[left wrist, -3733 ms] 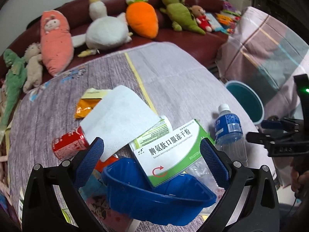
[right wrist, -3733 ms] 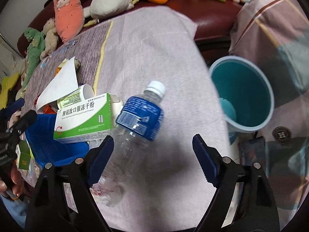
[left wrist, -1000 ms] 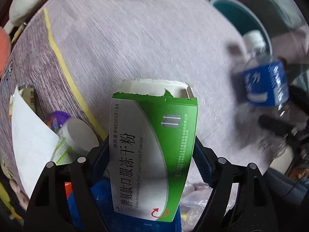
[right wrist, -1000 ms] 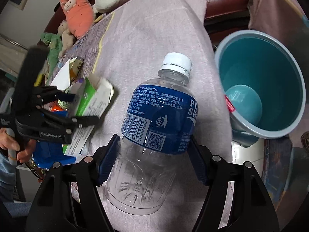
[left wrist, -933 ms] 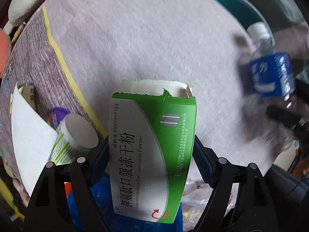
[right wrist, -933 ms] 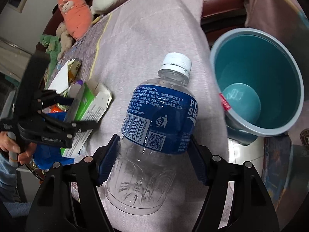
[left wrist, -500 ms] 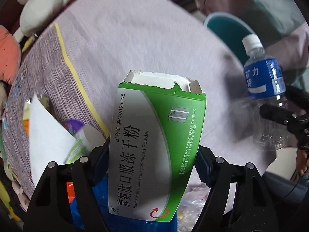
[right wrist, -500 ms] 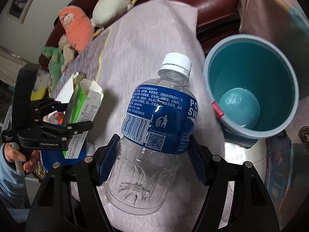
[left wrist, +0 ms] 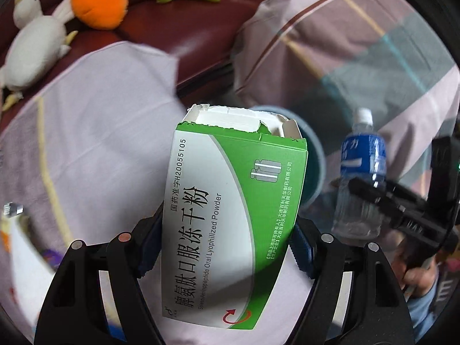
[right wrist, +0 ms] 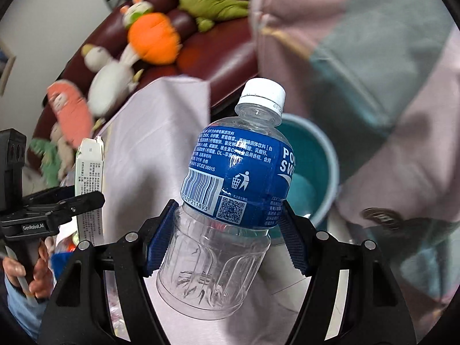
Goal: Collect trash
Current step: 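Carry box and bottle over the teal wastebasket and open both tools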
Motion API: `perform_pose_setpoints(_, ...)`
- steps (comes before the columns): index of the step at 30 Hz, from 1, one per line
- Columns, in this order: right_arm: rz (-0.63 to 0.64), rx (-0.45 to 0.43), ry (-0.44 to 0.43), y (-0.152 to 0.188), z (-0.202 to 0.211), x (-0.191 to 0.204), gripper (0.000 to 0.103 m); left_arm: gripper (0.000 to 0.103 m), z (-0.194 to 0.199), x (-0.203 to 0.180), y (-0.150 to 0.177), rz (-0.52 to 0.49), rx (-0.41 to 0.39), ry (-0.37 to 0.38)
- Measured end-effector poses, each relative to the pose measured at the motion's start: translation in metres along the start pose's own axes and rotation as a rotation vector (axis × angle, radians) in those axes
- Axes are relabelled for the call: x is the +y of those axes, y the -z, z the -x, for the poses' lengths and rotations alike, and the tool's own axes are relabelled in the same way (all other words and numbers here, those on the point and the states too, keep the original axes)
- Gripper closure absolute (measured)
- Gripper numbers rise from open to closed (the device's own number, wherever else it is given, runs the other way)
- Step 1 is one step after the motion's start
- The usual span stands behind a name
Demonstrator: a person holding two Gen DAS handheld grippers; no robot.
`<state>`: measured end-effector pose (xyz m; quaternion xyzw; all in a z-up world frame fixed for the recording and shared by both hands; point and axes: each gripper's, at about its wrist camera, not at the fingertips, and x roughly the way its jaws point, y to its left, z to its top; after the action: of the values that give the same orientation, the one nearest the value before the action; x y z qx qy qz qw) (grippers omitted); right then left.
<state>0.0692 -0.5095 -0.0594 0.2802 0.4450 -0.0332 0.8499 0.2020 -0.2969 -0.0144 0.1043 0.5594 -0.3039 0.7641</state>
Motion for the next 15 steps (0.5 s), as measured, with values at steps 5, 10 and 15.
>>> perform_pose_setpoints(5,-0.029,-0.015,0.059,-0.013,0.002,-0.022,0.037,0.027,-0.037,-0.023,-0.024,0.047,-0.036,0.092)
perform_pose_setpoints(10,-0.033,-0.026,0.107,-0.027,-0.002,-0.032,0.037,0.026,-0.072,-0.036,-0.037,0.057,-0.045,0.144)
perform_pose_setpoints(15,-0.032,-0.019,0.141,-0.035,-0.007,-0.037,0.037,0.022,-0.103,-0.045,-0.051,0.077,-0.042,0.170)
